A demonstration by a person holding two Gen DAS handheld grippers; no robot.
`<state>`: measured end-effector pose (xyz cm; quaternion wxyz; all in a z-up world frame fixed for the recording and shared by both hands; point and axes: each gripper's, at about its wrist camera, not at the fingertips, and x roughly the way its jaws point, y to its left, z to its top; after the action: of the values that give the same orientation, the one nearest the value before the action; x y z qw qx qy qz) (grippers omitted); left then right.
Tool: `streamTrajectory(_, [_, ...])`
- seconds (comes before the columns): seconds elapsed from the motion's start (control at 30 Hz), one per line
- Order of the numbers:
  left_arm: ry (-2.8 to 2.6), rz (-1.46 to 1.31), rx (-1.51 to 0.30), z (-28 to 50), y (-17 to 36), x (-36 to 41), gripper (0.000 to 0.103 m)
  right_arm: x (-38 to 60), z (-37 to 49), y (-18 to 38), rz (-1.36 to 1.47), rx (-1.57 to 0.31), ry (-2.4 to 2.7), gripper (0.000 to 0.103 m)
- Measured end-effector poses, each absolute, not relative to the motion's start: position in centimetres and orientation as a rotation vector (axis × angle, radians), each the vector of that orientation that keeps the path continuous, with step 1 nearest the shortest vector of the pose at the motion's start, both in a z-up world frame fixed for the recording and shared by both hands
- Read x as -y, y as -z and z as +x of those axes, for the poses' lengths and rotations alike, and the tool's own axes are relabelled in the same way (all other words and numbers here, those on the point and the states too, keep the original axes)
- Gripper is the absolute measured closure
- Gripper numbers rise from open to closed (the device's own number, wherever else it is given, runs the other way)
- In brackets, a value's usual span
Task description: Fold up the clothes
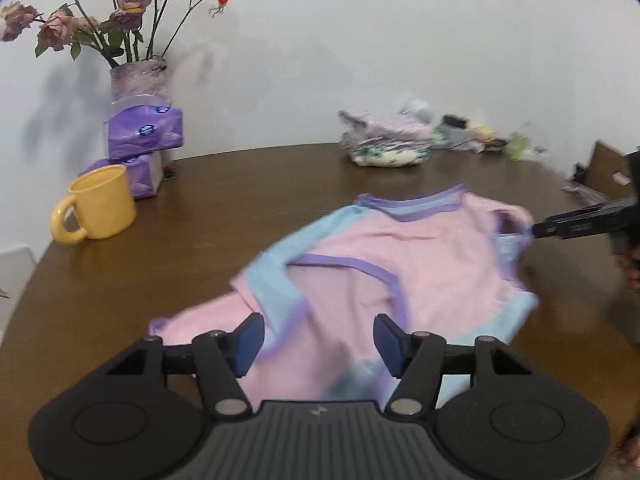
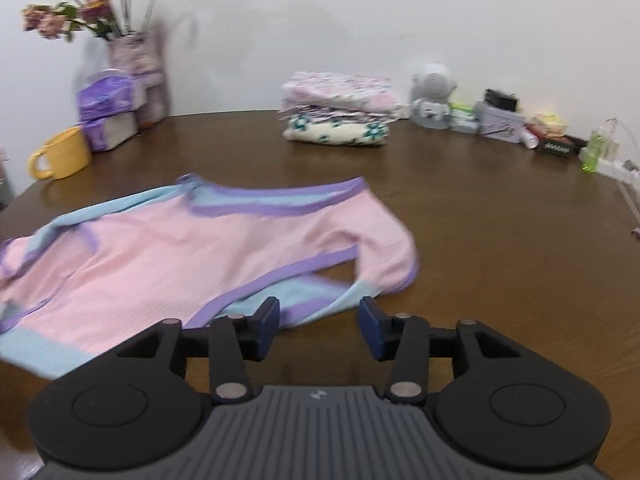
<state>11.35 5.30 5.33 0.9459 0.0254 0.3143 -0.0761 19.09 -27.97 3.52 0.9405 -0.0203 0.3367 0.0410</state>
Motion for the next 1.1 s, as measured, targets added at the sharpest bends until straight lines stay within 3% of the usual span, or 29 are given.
streamTrajectory(0.2, [0.089,0.217,-0.702,15.8,-3.6,-4.1,0.044,27.5,21.5,-2.5,-0.063,-0.695,-0.034,0.051])
streamTrajectory(0.23, [0.087,0.247,-0.71,16.3,-3.3,-3.9,0.049,27.3,21.7,-2.3,-0.065,-0.698,-0.034,0.051])
streamTrajectory(0.3, [0.082,0.288,-0.72,16.9,-2.8,-3.9,0.079,27.0,22.1,-1.9,-0.071,-0.705,-0.042,0.049])
streamTrajectory(0.33, [0.084,0.29,-0.726,17.3,-2.7,-4.1,0.1,26.8,22.2,-1.7,-0.076,-0.708,-0.046,0.049])
streamTrajectory(0.53, [0.049,0.283,-0.684,19.5,-3.9,-6.5,0.1,26.4,22.9,-1.0,-0.079,-0.716,-0.044,0.052])
streamTrajectory(0.63, [0.004,0.282,-0.662,21.1,-4.3,-8.2,0.101,26.3,23.0,-0.8,-0.079,-0.719,-0.039,0.06])
streamTrajectory(1.1, [-0.045,0.085,-0.72,27.3,-2.0,-15.7,0.098,25.9,22.7,-0.5,-0.054,-0.708,-0.007,0.06])
